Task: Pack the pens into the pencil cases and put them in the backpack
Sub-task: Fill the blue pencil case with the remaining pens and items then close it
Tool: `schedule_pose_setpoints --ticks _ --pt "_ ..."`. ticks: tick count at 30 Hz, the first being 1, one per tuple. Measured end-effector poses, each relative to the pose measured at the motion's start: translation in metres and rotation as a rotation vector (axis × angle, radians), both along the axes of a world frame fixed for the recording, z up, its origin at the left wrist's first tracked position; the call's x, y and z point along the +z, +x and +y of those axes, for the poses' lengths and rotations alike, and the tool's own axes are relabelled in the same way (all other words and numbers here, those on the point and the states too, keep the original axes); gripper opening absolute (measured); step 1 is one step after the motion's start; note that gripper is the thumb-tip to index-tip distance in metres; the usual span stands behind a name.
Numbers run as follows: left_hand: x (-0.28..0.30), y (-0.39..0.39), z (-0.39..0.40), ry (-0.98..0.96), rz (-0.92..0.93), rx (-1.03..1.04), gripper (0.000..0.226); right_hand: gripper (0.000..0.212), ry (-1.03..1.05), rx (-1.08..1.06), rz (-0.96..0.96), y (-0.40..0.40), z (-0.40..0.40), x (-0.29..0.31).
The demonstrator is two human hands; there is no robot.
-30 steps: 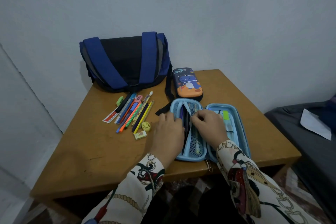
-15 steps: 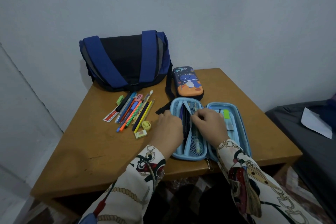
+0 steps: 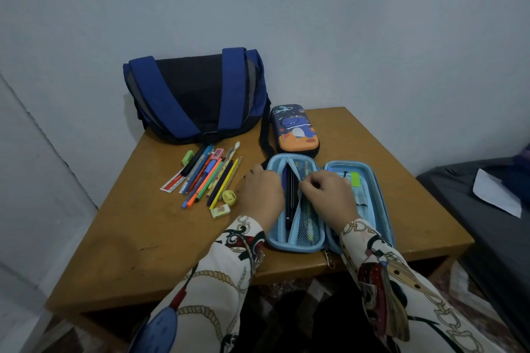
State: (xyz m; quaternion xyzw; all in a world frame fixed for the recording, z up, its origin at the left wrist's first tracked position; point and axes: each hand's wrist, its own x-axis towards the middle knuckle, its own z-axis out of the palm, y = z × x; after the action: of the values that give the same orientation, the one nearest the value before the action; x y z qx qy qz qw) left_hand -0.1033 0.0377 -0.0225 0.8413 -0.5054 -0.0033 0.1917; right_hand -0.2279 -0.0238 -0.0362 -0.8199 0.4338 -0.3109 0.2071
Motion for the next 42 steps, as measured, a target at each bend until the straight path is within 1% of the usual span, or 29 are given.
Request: schedule_pose_setpoints --ticks 2,4,6,7,8,10,11,12,14,15,17,21,26,30,32,34,37,41,42 --pt "0.001 0.005 -0.001 -0.047 0.119 -0.006 0.028 0.034 0.004 0.001 -0.007 0.000 0.000 0.000" --pt "0.001 0.011 -0.001 -0.133 0.296 -0.012 0.036 0.036 0.014 0.003 -0.015 0.000 0.001 0.002" --pt "0.004 0.014 0.001 -0.210 0.442 -0.008 0.034 0.036 0.024 0.004 -0.024 -0.001 0.002 0.003" --pt "0.006 0.015 0.003 -0.207 0.444 -0.015 0.030 0.036 0.025 0.005 -0.022 -0.001 0.002 0.003" --pt "0.007 0.015 0.004 -0.179 0.378 -0.028 0.025 0.036 0.022 0.004 -0.017 -0.001 0.002 0.003" --pt "0.008 0.015 0.006 -0.091 0.139 -0.081 0.015 0.033 0.017 0.004 -0.010 -0.001 0.001 0.002" --pt "0.007 0.015 0.006 -0.069 0.053 -0.119 0.010 0.032 0.016 0.005 -0.006 0.000 0.001 0.001" --pt "0.007 0.015 0.006 -0.053 0.004 -0.164 0.006 0.031 0.015 0.005 -0.002 0.000 0.000 0.001" --pt "0.007 0.014 0.004 -0.003 -0.044 -0.245 0.019 0.030 0.005 0.006 0.001 0.000 0.000 0.000" --pt "0.009 0.014 0.003 0.035 -0.060 -0.265 0.022 0.031 0.002 0.007 0.002 0.000 0.000 0.000" --pt "0.013 0.012 0.002 0.096 -0.093 -0.249 0.017 0.032 0.003 0.009 0.004 -0.001 -0.001 0.000" --pt "0.018 0.005 0.004 0.131 -0.035 -0.149 0.020 0.033 -0.003 0.006 0.004 0.000 -0.001 -0.001" --pt "0.023 -0.001 0.007 0.195 -0.044 -0.150 0.030 0.031 0.000 0.014 0.001 0.000 -0.001 -0.001" --pt "0.025 -0.004 0.009 0.081 -0.099 -0.182 0.022 0.036 0.009 0.017 -0.012 -0.001 0.000 0.000" --pt "0.025 -0.001 0.009 0.053 -0.089 -0.196 0.022 0.037 0.015 0.018 -0.026 -0.001 0.000 0.000" --pt "0.025 0.001 0.009 0.100 -0.071 -0.184 0.021 0.036 0.016 0.022 -0.032 -0.001 -0.001 0.000" --pt "0.023 0.001 0.008 0.156 -0.058 -0.155 0.011 0.036 0.019 0.024 -0.029 -0.001 0.000 0.000" --pt "0.023 -0.002 0.009 0.200 -0.004 -0.157 0.010 0.034 0.013 0.017 -0.031 -0.001 -0.001 -0.001" --pt "0.023 -0.003 0.010 0.211 -0.002 -0.156 0.017 0.033 0.011 0.016 -0.032 -0.001 -0.001 -0.002"
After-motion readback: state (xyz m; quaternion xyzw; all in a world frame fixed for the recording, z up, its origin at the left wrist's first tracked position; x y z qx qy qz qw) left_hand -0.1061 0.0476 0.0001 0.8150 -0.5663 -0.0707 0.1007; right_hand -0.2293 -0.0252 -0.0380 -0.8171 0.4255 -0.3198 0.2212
